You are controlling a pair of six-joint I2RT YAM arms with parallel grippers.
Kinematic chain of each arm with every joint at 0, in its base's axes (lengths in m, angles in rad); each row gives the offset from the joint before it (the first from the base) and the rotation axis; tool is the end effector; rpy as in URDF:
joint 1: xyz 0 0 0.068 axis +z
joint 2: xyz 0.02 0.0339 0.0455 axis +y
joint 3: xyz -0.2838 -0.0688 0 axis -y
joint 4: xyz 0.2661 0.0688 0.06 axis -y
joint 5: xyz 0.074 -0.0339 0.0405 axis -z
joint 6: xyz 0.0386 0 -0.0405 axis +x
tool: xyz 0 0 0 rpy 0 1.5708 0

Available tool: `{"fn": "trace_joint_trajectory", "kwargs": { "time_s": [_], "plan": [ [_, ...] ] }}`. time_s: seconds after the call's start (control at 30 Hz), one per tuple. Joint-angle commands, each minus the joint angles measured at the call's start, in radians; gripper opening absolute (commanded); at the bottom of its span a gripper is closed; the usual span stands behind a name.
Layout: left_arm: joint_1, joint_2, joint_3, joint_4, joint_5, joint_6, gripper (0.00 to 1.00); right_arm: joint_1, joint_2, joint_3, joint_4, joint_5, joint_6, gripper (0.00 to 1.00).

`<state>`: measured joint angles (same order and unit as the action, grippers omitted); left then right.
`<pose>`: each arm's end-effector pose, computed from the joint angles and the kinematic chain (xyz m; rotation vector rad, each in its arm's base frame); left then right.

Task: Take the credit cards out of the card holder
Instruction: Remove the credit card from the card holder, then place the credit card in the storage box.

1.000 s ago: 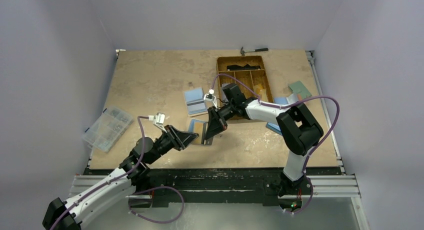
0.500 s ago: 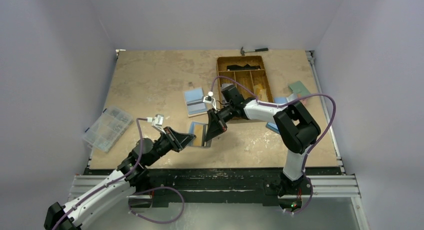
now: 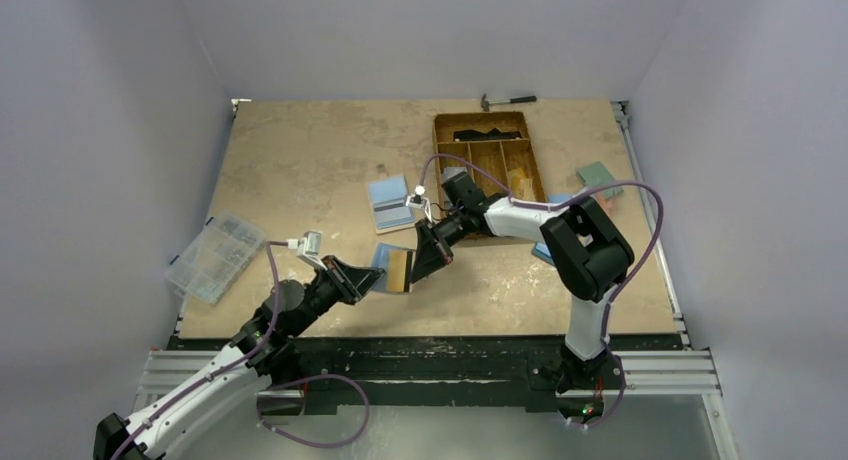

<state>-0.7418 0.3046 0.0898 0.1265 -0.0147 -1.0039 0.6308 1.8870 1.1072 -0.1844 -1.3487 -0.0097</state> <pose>0.0993 -0.0902 0.1906 -0.2518 1.8163 -1.2773 0.2901 0.2585 0.1710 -1.2614 1.9880 1.9569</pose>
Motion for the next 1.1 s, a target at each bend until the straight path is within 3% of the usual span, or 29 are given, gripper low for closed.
{"fn": "trace_joint_trajectory", "kwargs": {
  "time_s": [0.0,0.17,0.37,0.53,0.7,0.97,1.07],
  "plan": [
    [0.002,-0.038,-0.026,0.016,-0.048,-0.019,0.00,-0.007,0.014,0.037,-0.046,0.060,-0.055,0.00],
    [0.002,-0.069,-0.023,-0.098,-0.108,-0.019,0.00,-0.009,0.035,0.086,-0.177,0.131,-0.185,0.00],
    [0.002,-0.139,-0.017,-0.353,-0.250,-0.037,0.00,-0.012,0.030,0.132,-0.328,0.227,-0.356,0.00],
    [0.002,-0.166,-0.023,-0.436,-0.274,-0.031,0.00,-0.014,0.007,0.172,-0.441,0.295,-0.460,0.00],
    [0.002,-0.109,-0.002,-0.477,-0.280,-0.011,0.00,-0.031,-0.112,0.215,-0.543,0.368,-0.607,0.00],
    [0.002,0.001,0.001,-0.404,-0.211,0.036,0.00,-0.162,-0.392,0.177,-0.450,0.695,-0.679,0.00],
    [0.002,0.019,0.000,-0.387,-0.176,0.049,0.00,-0.223,-0.479,0.164,-0.455,0.754,-0.803,0.00]
  ]
}}
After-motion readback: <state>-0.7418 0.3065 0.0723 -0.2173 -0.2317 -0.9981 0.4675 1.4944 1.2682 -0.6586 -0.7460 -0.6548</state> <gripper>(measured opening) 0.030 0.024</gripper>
